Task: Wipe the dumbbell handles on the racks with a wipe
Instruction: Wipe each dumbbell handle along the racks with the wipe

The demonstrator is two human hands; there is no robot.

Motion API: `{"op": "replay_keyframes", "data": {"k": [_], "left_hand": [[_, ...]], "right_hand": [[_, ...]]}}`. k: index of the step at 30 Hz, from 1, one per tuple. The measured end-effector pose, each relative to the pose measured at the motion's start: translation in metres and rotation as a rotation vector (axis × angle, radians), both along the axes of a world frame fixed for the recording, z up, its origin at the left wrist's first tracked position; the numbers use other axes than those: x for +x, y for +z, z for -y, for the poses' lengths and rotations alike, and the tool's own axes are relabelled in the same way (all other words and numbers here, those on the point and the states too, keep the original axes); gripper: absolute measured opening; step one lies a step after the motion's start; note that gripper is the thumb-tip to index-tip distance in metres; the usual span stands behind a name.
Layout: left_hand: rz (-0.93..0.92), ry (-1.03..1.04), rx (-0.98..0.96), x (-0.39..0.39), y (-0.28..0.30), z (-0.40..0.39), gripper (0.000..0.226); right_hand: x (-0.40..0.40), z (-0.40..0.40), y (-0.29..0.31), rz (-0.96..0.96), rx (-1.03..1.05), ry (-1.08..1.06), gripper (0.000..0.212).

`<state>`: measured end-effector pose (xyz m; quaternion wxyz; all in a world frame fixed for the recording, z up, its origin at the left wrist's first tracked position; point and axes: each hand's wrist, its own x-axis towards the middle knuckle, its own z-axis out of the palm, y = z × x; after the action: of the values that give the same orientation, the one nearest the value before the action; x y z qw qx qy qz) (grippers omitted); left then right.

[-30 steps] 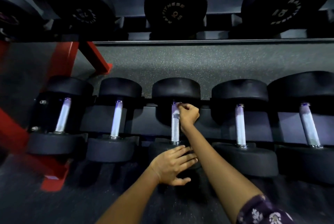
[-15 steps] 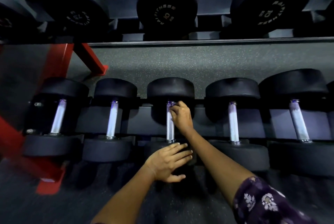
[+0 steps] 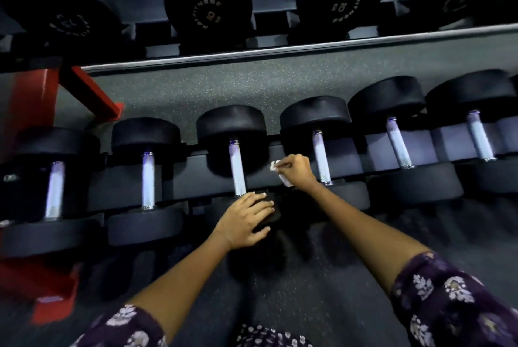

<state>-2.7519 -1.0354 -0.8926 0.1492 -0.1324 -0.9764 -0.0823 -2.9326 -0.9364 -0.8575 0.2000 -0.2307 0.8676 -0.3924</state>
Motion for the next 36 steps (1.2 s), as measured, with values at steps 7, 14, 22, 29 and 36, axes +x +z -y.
{"op": "replay_keyframes", "data": {"k": [7, 14, 22, 29, 36], "left_hand": [[0.092, 0.191, 0.392, -0.050, 0.020, -0.068, 0.041], [0.154, 0.259, 0.537, -0.106, 0.023, -0.129, 0.045], [-0.083, -0.347, -0.007, -0.137, -0.003, -0.135, 0.045], [-0.109, -0.481, -0.177, -0.144, -0.016, -0.119, 0.062], [-0.128, -0.450, -0.173, -0.144, -0.024, -0.119, 0.066]], "right_hand": [[-0.033, -0.059, 0.020, -0.043, -0.023, -0.238, 0.019], [-0.062, -0.107, 0.016, -0.117, 0.014, -0.269, 0.014], [-0.099, -0.106, 0.019, -0.175, 0.060, -0.078, 0.014], [-0.097, -0.095, -0.012, -0.158, 0.101, 0.066, 0.012], [-0.121, -0.069, -0.017, -0.265, 0.092, 0.092, 0.013]]}}
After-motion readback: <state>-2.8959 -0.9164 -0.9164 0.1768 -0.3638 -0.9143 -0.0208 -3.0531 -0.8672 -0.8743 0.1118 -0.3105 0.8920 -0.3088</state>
